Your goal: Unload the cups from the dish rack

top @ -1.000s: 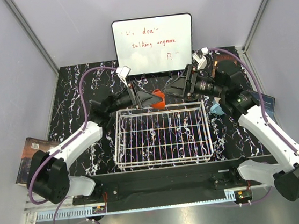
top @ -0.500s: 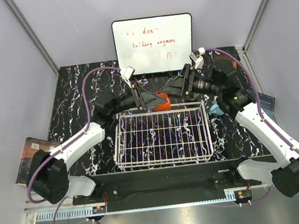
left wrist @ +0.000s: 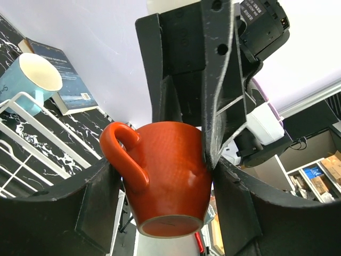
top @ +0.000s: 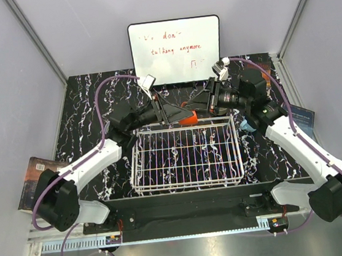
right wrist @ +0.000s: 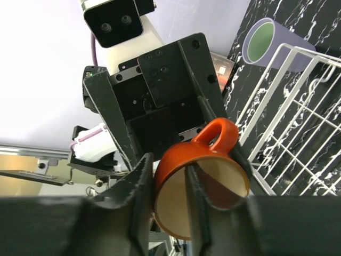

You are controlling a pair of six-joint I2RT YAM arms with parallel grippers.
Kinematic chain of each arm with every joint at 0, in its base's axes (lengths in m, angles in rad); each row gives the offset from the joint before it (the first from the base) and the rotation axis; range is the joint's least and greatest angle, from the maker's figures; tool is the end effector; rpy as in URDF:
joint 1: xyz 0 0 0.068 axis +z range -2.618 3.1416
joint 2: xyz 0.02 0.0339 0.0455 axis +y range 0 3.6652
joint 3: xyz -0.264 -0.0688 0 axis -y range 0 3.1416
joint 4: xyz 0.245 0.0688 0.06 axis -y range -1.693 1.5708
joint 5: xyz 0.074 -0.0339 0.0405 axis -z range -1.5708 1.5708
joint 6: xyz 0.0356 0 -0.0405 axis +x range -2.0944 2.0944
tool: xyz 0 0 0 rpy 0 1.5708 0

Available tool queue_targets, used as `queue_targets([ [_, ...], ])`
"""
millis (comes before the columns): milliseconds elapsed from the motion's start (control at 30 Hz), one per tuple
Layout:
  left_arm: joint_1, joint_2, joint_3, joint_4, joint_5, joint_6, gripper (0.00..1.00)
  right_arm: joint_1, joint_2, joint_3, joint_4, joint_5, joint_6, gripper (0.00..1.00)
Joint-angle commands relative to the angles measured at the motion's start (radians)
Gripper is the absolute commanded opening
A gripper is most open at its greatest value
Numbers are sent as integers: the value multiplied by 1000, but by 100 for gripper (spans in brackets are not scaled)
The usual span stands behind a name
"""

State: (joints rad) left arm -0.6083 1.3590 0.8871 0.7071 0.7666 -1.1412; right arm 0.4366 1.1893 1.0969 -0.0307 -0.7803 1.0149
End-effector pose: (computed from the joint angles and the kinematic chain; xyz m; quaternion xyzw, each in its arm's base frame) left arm 0.2377 -0.1957 0.3369 0.1321 0.6314 -0.7073 0.2892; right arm 0.2339 0.1368 0.3835 -0.0438 0.7360 0.6197 0.2690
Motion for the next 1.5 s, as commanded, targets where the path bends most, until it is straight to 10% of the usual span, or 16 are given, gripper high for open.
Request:
queue_targets([
  [0, -33, 12, 58, 58, 50, 0, 0, 10, 3, 8, 95, -40, 4, 27],
  [200, -33, 12, 56, 51, 50, 3, 0, 10, -2, 4, 94, -45, 4, 0],
  [533, -30, -6, 117, -210, 22, 133, 1, 10, -39, 11, 52, -10, -32, 0],
  [933, -11, 14, 173, -429, -15, 233, 69, 10, -50, 31, -11, 13, -64, 0],
  [1467, 21, -4, 193, -563, -13, 270, 99, 10, -66, 44, -57, 59, -98, 0],
])
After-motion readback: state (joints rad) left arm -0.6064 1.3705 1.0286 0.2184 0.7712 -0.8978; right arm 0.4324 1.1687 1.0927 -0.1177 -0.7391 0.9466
